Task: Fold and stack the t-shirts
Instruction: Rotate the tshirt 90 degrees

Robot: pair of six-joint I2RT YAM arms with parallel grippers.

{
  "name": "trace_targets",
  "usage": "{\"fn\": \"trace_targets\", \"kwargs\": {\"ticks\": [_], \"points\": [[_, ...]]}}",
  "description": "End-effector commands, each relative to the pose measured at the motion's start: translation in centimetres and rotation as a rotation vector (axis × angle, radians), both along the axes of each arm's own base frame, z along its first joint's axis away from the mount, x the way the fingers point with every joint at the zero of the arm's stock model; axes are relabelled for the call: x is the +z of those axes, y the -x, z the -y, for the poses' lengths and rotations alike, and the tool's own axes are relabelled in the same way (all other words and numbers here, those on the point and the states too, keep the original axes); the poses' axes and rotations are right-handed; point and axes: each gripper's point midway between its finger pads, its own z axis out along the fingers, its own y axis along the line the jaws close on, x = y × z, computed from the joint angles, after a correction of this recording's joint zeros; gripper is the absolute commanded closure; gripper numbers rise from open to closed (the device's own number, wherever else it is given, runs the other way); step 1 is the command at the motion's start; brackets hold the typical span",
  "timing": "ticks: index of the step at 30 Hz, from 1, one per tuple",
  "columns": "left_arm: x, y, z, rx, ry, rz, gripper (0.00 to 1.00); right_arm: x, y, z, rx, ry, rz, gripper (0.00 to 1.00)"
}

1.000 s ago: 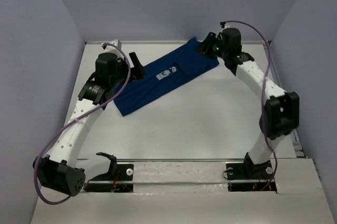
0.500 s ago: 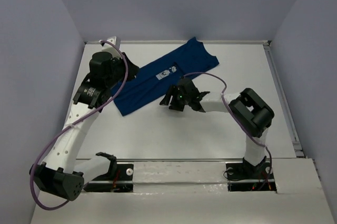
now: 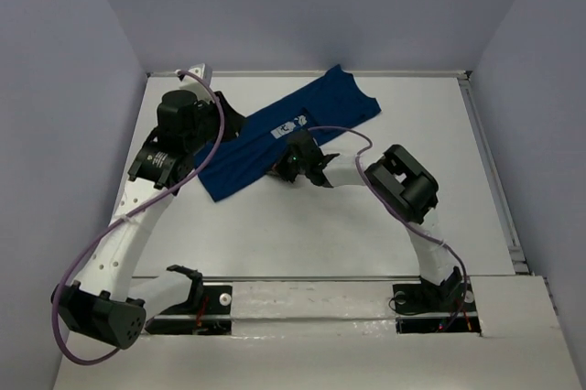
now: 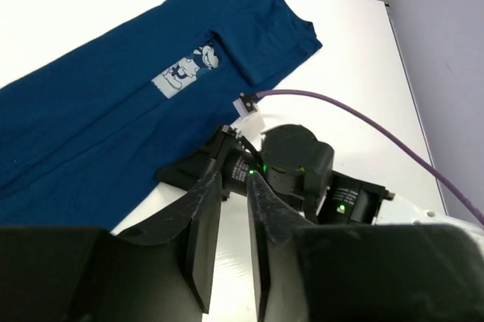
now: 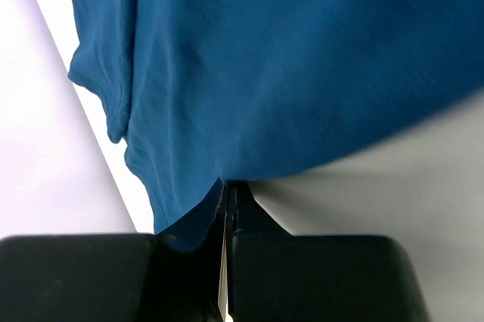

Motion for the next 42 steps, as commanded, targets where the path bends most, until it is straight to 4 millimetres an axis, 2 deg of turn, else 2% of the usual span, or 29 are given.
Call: {"fn": "trace_targets", "kwargs": {"ticks": [1, 2, 3, 4, 5, 6, 8, 9, 11, 13, 14, 15, 16, 17, 19, 20, 21, 23, 25, 26, 28, 29, 31, 34, 35, 36, 38, 40, 42], "points": [[0.5, -0.8, 0.2, 0.001, -0.008, 0.028, 0.73, -0.7, 2.3, 4.9, -0.006, 0.116, -0.013, 1.00], [-0.2, -1.3, 0.3, 0.000, -0.018, 0.013, 0.69, -2.4, 4.3, 7.1, 0.011, 0.164, -0.045, 1.00], [-0.6, -1.6, 0.3, 0.000, -0.026, 0.006, 0.64, -0.7, 4.3, 8.7, 0.030, 0.174, -0.003, 1.00], [-0.8, -2.0, 0.4, 0.004, -0.028, 0.003, 0.61, -0.8, 5.1, 10.1, 0.040, 0.192, -0.012, 1.00], [-1.6, -2.6, 0.6, 0.004, -0.034, -0.012, 0.58, -1.1, 6.1, 11.6, 0.053, 0.206, -0.032, 1.00], [-2.2, -3.1, 0.7, 0.004, -0.040, -0.021, 0.52, -3.1, 8.5, 14.3, 0.080, 0.250, -0.075, 1.00], [-3.0, -4.1, 0.9, 0.012, -0.050, -0.029, 0.46, -3.5, 10.2, 17.0, 0.106, 0.250, -0.121, 1.00], [-4.3, -5.1, 1.0, 0.024, -0.064, -0.057, 0.40, -3.7, 11.9, 19.5, 0.129, 0.267, -0.150, 1.00], [-6.6, -6.5, 1.2, 0.035, -0.090, -0.106, 0.38, -2.8, 12.7, 22.0, 0.129, 0.282, -0.163, 0.99], [-7.8, -7.8, 1.7, 0.029, -0.092, -0.120, 0.38, -3.1, 14.7, 24.7, 0.135, 0.361, -0.204, 0.97], [-10.2, -8.7, 2.1, 0.029, -0.105, -0.174, 0.38, -2.8, 14.5, 26.0, 0.105, 0.394, -0.192, 0.97], [-10.7, -9.3, 2.7, 0.011, -0.097, -0.187, 0.38, -1.7, 14.2, 27.7, 0.065, 0.401, -0.182, 0.94], [-12.9, -10.4, 3.4, 0.001, -0.098, -0.228, 0.38, -1.3, 14.1, 28.6, 0.040, 0.399, -0.179, 0.94], [-13.1, -11.1, 4.1, -0.020, -0.078, -0.233, 0.38, -0.4, 13.5, 30.3, -0.005, 0.398, -0.163, 0.87], [-14.2, -12.5, 5.1, -0.034, -0.056, -0.242, 0.40, 0.2, 12.9, 31.8, -0.036, 0.404, -0.153, 0.77], [-15.7, -13.5, 5.8, -0.036, -0.038, -0.277, 0.40, 1.0, 12.1, 32.4, -0.049, 0.409, -0.133, 0.71], [-16.5, -14.1, 6.4, -0.048, -0.025, -0.291, 0.43, 1.5, 11.7, 33.5, -0.060, 0.426, -0.123, 0.52], [-18.1, -15.9, 7.9, -0.072, 0.015, -0.318, 0.46, 3.4, 10.5, 34.1, -0.055, 0.441, -0.085, 0.34], [-19.2, -16.7, 9.4, -0.104, 0.044, -0.336, 0.55, 4.9, 9.5, 34.5, -0.060, 0.450, -0.043, 0.31], [-21.6, -17.3, 9.8, -0.109, 0.045, -0.379, 0.58, 5.8, 9.0, 34.6, -0.059, 0.446, -0.019, 0.31], [-21.2, -18.6, 11.4, -0.136, 0.074, -0.367, 0.63, 7.3, 8.1, 34.4, -0.042, 0.446, 0.019, 0.33], [-23.0, -18.9, 11.8, -0.143, 0.075, -0.396, 0.65, 7.6, 8.1, 34.0, -0.028, 0.429, 0.028, 0.34], [-22.6, -19.8, 13.3, -0.176, 0.108, -0.388, 0.68, 7.9, 8.0, 33.5, -0.014, 0.400, 0.051, 0.35], [-24.0, -21.0, 14.3, -0.184, 0.144, -0.414, 0.72, 7.9, 8.5, 33.0, -0.005, 0.368, 0.061, 0.36], [-25.4, -21.2, 14.5, -0.178, 0.150, -0.439, 0.72, 7.4, 9.0, 33.0, -0.002, 0.364, 0.049, 0.36], [-25.0, -22.0, 14.9, -0.186, 0.163, -0.425, 0.73, 7.5, 9.2, 32.9, 0.001, 0.359, 0.055, 0.36], [-26.7, -22.4, 15.4, -0.192, 0.172, -0.453, 0.74, 7.2, 9.8, 32.8, 0.008, 0.351, 0.044, 0.36], [-26.0, -23.1, 16.6, -0.213, 0.192, -0.443, 0.74, 7.3, 10.1, 32.8, 0.009, 0.347, 0.045, 0.36], [-27.5, -23.5, 16.9, -0.219, 0.199, -0.461, 0.75, 7.3, 10.3, 32.8, 0.006, 0.349, 0.042, 0.36]]}}
